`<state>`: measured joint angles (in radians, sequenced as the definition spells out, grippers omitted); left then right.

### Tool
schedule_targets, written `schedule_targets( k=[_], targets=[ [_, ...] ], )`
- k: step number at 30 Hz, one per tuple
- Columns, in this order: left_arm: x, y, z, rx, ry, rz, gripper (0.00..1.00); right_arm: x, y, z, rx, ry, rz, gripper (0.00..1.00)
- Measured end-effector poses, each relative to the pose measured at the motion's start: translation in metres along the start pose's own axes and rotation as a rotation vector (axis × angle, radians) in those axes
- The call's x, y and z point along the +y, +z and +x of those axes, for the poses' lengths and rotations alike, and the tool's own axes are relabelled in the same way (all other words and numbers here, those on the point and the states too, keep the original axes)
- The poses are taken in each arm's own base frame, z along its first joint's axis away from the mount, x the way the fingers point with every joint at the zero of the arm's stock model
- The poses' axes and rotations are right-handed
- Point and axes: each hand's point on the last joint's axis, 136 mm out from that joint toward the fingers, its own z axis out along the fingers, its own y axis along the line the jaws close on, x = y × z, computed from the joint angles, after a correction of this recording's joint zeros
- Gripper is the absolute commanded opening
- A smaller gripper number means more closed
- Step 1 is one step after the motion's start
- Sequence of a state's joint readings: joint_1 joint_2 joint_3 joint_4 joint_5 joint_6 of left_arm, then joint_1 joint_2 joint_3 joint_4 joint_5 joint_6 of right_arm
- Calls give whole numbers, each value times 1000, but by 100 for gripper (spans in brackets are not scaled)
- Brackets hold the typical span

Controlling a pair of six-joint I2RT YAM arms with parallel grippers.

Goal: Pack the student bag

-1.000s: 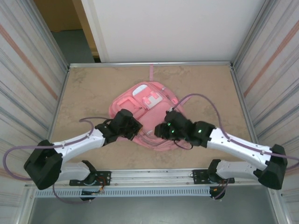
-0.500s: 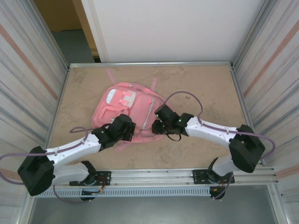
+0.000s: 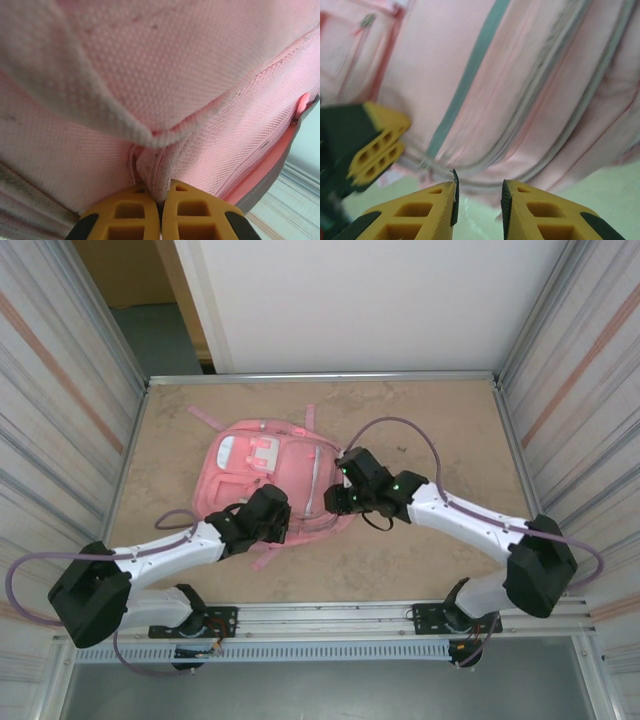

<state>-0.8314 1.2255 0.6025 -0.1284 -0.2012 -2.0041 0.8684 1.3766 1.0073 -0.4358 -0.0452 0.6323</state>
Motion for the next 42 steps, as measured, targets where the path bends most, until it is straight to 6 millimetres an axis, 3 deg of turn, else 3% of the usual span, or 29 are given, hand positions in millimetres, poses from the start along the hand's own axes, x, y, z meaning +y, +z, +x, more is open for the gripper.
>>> schedule_targets(
  k=[3, 7, 16, 22, 35, 42],
  targets=[
    [-2, -1, 1, 2, -2, 1, 0, 19, -2, 23, 30, -11, -23, 30],
    [-4, -3, 2, 14, -7, 9, 0, 33, 11, 54, 86, -5, -9, 31],
    [-4, -5, 11, 81, -25, -6, 0, 46, 54, 62, 98, 44, 48, 38],
    [-6, -10, 15, 116, -30, -6, 0, 43, 66, 60, 56, 100, 118, 41],
    [-13, -24, 15, 134, -16, 28, 0, 40, 55, 43, -47, 131, 232, 0],
    [-14, -24, 6, 139, 33, 18, 0, 40, 48, 43, -35, 123, 228, 0]
  ],
)
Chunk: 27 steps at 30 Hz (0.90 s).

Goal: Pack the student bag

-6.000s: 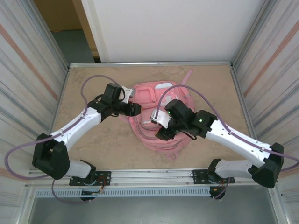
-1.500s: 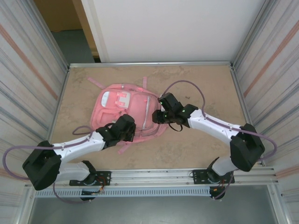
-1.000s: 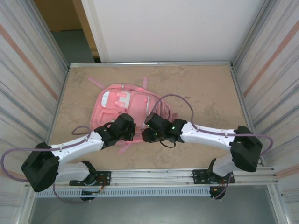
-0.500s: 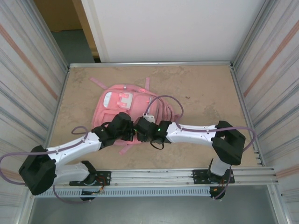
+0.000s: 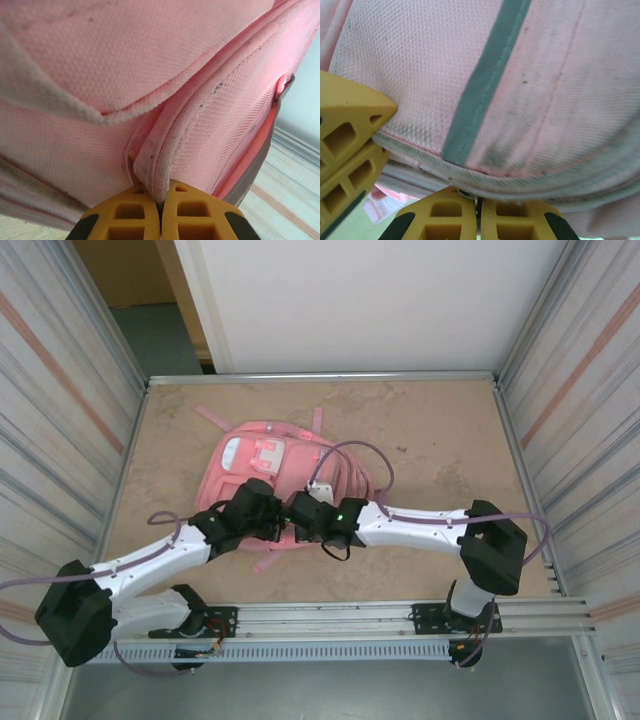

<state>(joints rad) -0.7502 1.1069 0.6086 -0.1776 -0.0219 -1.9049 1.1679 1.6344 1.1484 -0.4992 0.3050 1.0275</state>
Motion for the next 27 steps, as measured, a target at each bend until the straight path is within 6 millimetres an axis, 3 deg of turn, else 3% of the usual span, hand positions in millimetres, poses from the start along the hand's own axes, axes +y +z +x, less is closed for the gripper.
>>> schedule_targets(
  k=[7, 15, 18, 22, 27],
  targets=[
    [-2, -3, -31, 42, 79, -35, 0, -17, -9, -13, 51, -76, -32, 0],
    [-9, 6, -56, 190, 254, -107, 2, -18, -5, -13, 85, -267, -103, 0],
    [-14, 12, -62, 258, 267, -101, 8, -14, -6, -15, 72, -333, -133, 0],
    [-27, 22, -79, 307, 289, -101, 24, -5, -6, -18, 56, -369, -174, 0],
    [-49, 11, -92, 259, 393, -57, 47, 10, 5, -18, 94, -376, -212, 0]
  ],
)
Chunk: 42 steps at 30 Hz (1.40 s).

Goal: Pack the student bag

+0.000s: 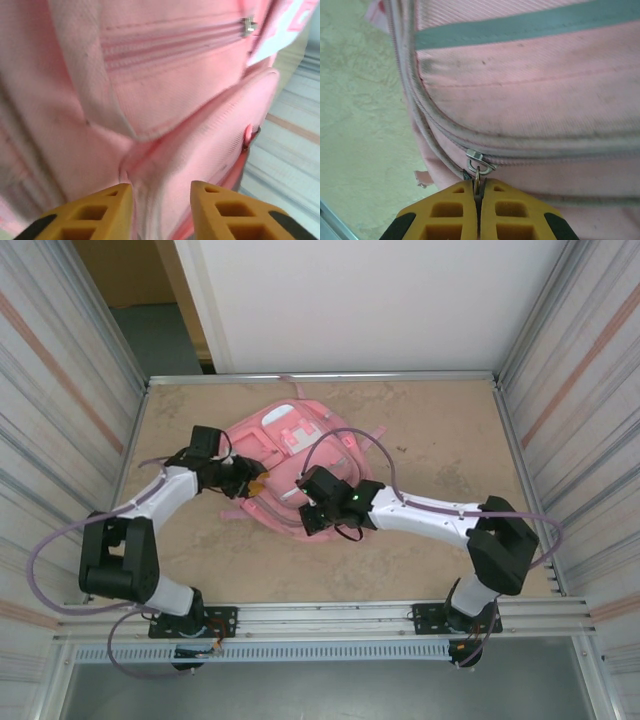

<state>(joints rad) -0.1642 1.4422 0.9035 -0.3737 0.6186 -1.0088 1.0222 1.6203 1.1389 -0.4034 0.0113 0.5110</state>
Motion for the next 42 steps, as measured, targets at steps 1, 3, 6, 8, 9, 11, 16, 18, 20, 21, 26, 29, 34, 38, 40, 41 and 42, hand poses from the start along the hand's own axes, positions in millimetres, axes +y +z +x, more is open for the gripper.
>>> schedule_targets(
  k=[1, 3, 6, 8, 9, 11, 16, 18, 20, 21, 26, 29, 34, 38, 40, 41, 42],
  targets=[
    [0, -7, 2, -22, 13, 5, 49, 4, 3, -1, 9, 0, -16, 0],
    [3, -21, 12, -62, 32, 11, 54, 12, 7, -2, 22, 1, -49, 0],
    [10, -32, 37, -94, 59, 2, 55, 21, 13, -1, 42, 3, -100, 0],
    [14, -31, 51, -85, 69, -11, 55, 26, 16, 1, 55, 5, -130, 0],
    [17, -28, 57, -75, 68, -23, 54, 29, 17, 2, 61, 5, -144, 0],
    [23, -20, 63, -64, 55, -54, 50, 34, 19, 4, 74, 12, -174, 0],
    [37, 10, 71, -32, -4, -117, 32, 41, 24, 3, 113, 73, -240, 0],
    [41, 20, 73, -33, -23, -145, 25, 41, 24, 4, 129, 104, -257, 0],
    [40, 21, 72, -51, -20, -165, 7, 39, 25, 5, 143, 125, -265, 0],
    [38, 20, 72, -63, -10, -172, 0, 37, 25, 6, 150, 135, -261, 0],
    [29, 10, 66, -78, 45, -166, 0, 18, 25, 3, 176, 186, -225, 0],
    [33, 3, 57, -84, 71, -167, 0, -7, 18, 2, 179, 201, -186, 0],
    [27, -6, 52, -50, 221, -182, 0, -48, 2, 3, 186, 210, -134, 0],
    [11, -6, 39, 12, 333, -222, 0, -75, -6, 3, 175, 206, -86, 0],
    [6, -2, 24, 33, 353, -237, 0, -77, -8, 1, 167, 198, -84, 0],
    [2, 1, 15, 44, 366, -241, 4, -75, -9, 0, 163, 191, -95, 0],
    [0, 3, 8, 49, 378, -247, 6, -71, -9, -1, 161, 186, -106, 0]
  ],
)
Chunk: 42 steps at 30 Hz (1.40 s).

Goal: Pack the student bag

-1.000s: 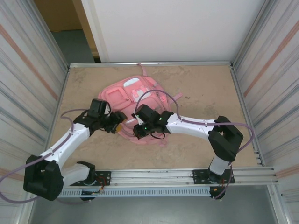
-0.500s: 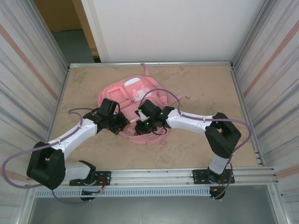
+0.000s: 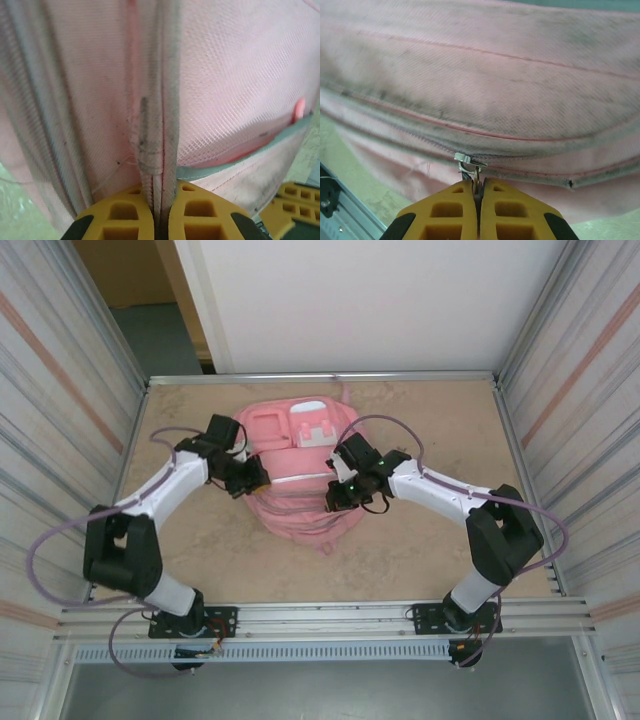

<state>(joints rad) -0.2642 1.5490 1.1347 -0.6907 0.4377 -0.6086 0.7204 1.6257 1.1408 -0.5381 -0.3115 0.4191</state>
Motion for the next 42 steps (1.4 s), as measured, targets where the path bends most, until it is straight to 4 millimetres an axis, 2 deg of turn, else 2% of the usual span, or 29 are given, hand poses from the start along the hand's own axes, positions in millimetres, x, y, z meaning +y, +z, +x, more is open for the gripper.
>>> schedule_targets(
  k=[4, 7, 9, 11, 14, 18, 22, 26, 28, 29, 32, 33, 38, 42],
  targets=[
    [0, 3, -29, 7, 39, -27, 25, 23, 0, -2, -13, -22, -32, 0],
    [10, -6, -48, -52, 23, -44, 35, 46, 2, -1, 3, -45, -50, 0],
    [18, -16, -51, -100, 11, -57, 40, 62, 7, 0, 27, -57, -64, 0],
    [24, -29, -41, -141, -2, -55, 45, 77, 15, 1, 41, -70, -79, 0],
    [30, -43, -8, -186, -64, -14, 48, 93, 25, 3, 65, -67, -109, 0],
    [44, -34, 25, -166, -198, 14, 49, 106, 32, 6, 87, -62, -129, 0],
    [49, -23, 34, -146, -282, 6, 49, 115, 38, 11, 103, -66, -136, 0],
    [38, -20, 35, -176, -280, 5, 46, 126, 46, 16, 113, -69, -155, 0],
    [34, -21, 33, -201, -282, 12, 39, 134, 51, 19, 117, -81, -166, 0],
    [35, -22, 32, -211, -289, 13, 34, 137, 52, 20, 120, -84, -167, 0],
    [45, -21, 34, -233, -322, -10, 4, 141, 57, 20, 121, -86, -162, 0],
    [47, -19, 35, -234, -324, -13, 0, 140, 57, 21, 123, -87, -158, 0],
    [44, -17, 34, -231, -232, -1, 0, 132, 56, 23, 121, -180, -123, 0],
    [37, -16, 36, -201, -144, -3, 0, 117, 44, 22, 86, -278, -96, 0]
  ],
)
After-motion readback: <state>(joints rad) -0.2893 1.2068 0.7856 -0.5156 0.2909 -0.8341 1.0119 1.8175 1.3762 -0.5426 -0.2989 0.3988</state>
